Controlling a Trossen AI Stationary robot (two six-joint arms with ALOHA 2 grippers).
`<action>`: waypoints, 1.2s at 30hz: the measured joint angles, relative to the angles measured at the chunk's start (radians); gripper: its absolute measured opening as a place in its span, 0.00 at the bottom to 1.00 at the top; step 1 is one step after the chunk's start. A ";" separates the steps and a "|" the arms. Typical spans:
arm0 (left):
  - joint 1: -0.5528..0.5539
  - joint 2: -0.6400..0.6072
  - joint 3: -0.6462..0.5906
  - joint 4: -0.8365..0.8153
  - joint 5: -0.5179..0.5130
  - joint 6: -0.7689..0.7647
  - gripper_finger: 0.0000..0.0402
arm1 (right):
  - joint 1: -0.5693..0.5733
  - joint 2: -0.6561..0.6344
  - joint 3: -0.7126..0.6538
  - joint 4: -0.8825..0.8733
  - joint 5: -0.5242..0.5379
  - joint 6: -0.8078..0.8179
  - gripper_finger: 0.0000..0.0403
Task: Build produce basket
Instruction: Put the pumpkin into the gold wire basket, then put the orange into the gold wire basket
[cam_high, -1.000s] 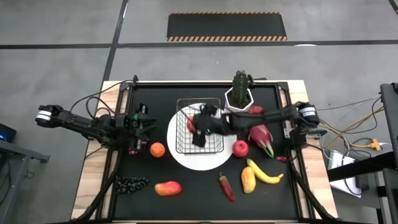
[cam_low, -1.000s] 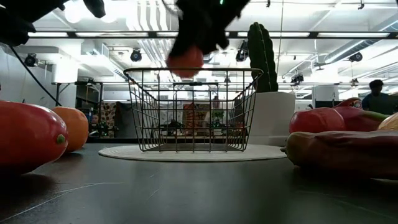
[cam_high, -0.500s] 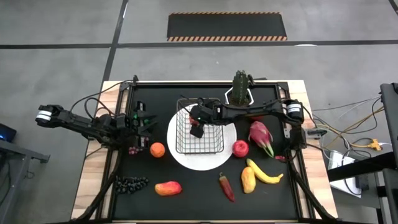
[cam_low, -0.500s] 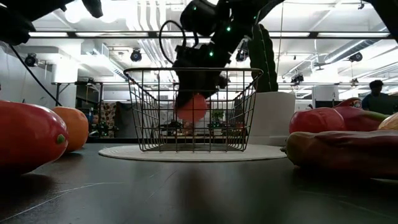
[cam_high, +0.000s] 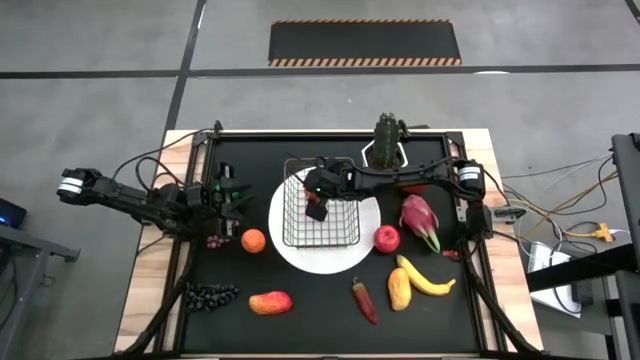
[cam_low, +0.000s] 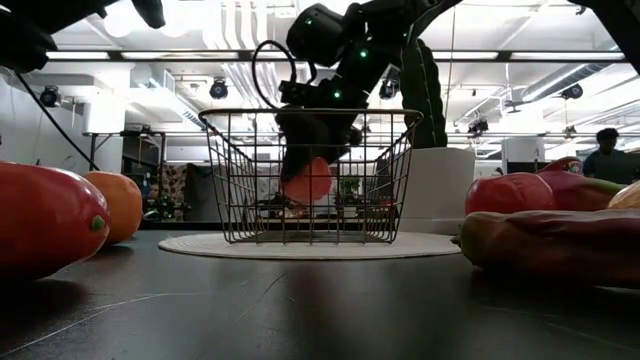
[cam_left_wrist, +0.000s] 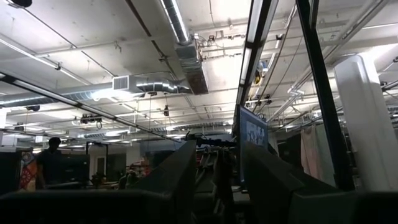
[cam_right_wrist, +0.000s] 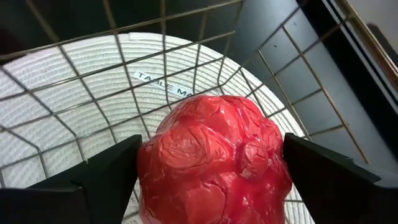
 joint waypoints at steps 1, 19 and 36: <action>0.000 -0.002 0.000 -0.001 0.000 0.000 0.28 | 0.000 0.000 0.000 0.006 0.000 -0.005 0.90; 0.000 0.002 0.000 -0.002 -0.011 0.045 0.28 | 0.000 0.002 0.000 0.089 0.007 0.012 0.95; -0.001 0.035 0.000 -0.009 -0.014 0.037 0.28 | 0.272 -0.308 -0.145 0.106 0.106 -0.084 0.95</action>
